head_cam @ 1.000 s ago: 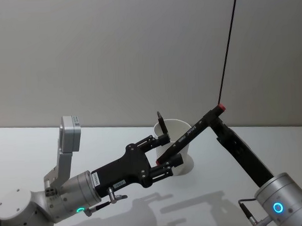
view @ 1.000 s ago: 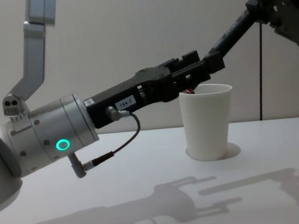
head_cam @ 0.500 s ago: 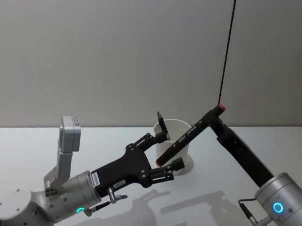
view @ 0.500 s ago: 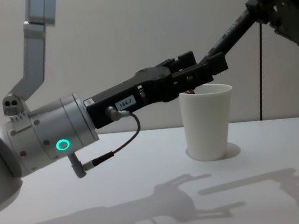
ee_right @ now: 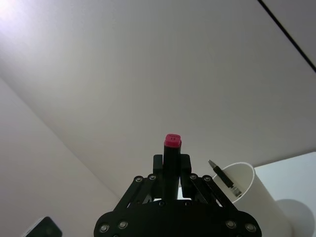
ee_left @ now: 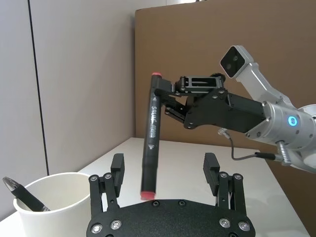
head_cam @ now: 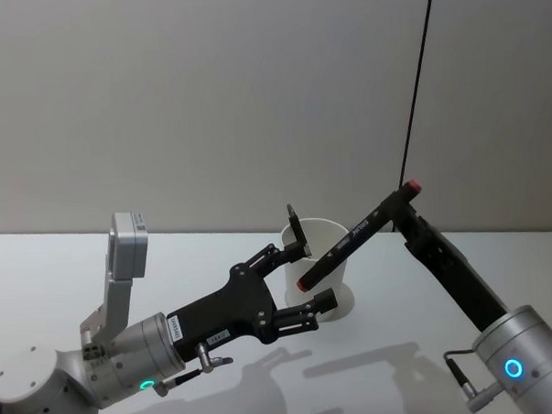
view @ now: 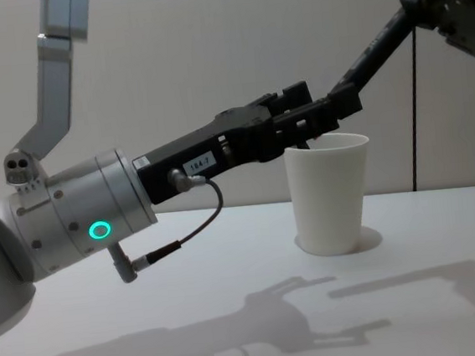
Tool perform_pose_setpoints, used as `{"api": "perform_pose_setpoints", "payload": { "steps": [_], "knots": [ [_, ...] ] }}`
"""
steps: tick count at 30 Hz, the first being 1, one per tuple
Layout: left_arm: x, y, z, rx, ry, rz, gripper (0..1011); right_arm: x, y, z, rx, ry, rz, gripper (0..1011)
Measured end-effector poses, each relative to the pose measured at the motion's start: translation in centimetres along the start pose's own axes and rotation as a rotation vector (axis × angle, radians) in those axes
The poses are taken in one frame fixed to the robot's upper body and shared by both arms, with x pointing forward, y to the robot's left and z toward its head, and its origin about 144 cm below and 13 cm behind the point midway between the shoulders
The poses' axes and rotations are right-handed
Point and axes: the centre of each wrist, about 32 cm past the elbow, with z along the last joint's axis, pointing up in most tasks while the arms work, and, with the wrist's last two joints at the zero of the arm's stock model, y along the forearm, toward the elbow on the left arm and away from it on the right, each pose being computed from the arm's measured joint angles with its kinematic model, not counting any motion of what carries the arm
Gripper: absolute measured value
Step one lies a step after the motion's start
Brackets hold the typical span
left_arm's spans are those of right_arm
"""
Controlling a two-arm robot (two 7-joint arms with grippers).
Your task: Place the pen into the pen holder.
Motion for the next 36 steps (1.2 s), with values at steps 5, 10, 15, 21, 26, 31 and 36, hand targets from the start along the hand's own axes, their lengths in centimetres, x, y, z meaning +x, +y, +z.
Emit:
{"api": "perform_pose_setpoints", "payload": {
  "steps": [5,10,15,21,26,31,36],
  "knots": [
    [0.0,0.0,0.0,0.000,0.000,0.000,1002,0.6,0.3,0.4,0.023,-0.033,-0.001,193],
    [0.0,0.0,0.0,0.000,0.000,0.000,1002,1.5,1.0,0.9,0.052,-0.074,-0.002,193],
    [0.0,0.0,0.0,0.000,0.000,0.000,1002,2.1,1.7,1.3,0.080,-0.111,0.003,193],
    [0.0,0.0,0.0,0.000,0.000,0.000,1002,2.8,3.0,1.7,0.112,-0.157,0.011,193],
    [0.0,0.0,0.0,0.000,0.000,0.000,1002,3.3,4.0,2.0,0.133,-0.193,0.019,193],
    [0.0,0.0,0.0,0.000,0.000,0.000,1002,3.6,5.2,2.1,0.148,-0.240,0.028,193],
    [0.0,0.0,0.0,0.000,0.000,0.000,1002,3.9,6.2,2.1,0.151,-0.291,0.029,193]
  ]
}}
